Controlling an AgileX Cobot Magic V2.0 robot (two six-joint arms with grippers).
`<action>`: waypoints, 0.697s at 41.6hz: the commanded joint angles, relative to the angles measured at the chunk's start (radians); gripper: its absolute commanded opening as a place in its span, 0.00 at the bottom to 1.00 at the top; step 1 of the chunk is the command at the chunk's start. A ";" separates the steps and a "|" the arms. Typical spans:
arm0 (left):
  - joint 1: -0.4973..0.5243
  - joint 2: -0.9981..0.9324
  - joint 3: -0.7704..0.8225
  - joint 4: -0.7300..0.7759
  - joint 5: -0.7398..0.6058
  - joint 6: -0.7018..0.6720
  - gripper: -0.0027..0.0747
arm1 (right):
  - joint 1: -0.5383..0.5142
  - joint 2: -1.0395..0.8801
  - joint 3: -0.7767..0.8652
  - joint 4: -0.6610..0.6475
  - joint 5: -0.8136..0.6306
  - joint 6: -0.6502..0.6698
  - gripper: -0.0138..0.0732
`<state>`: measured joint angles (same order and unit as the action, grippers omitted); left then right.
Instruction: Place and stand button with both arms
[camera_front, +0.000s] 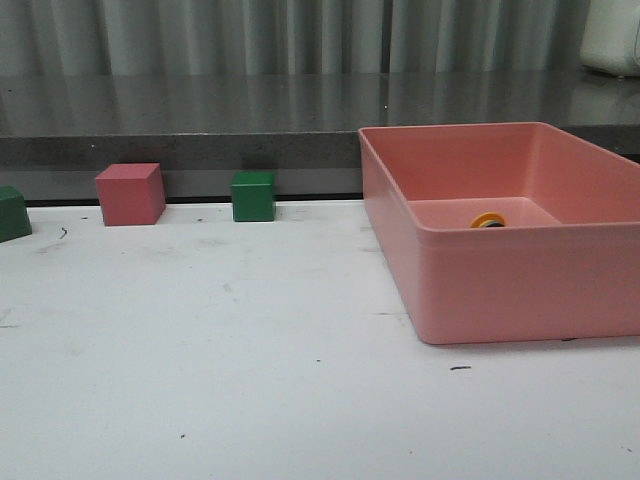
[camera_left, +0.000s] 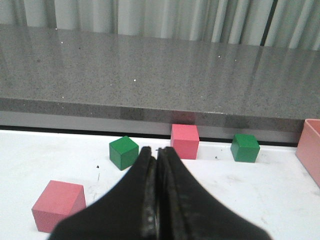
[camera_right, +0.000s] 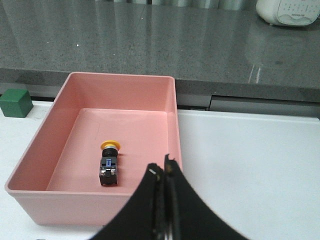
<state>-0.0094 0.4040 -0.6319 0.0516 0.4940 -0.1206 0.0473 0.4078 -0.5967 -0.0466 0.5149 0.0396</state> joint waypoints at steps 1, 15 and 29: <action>-0.010 0.037 -0.029 -0.002 -0.072 -0.007 0.01 | -0.001 0.029 -0.035 -0.015 -0.066 -0.009 0.08; -0.010 0.059 -0.029 -0.002 -0.072 -0.007 0.01 | -0.001 0.031 -0.035 -0.015 -0.062 -0.009 0.08; -0.010 0.059 -0.029 0.010 -0.064 -0.007 0.06 | -0.001 0.031 -0.035 -0.015 -0.056 -0.009 0.23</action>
<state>-0.0094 0.4507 -0.6319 0.0516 0.4963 -0.1206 0.0473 0.4249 -0.5967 -0.0466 0.5206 0.0396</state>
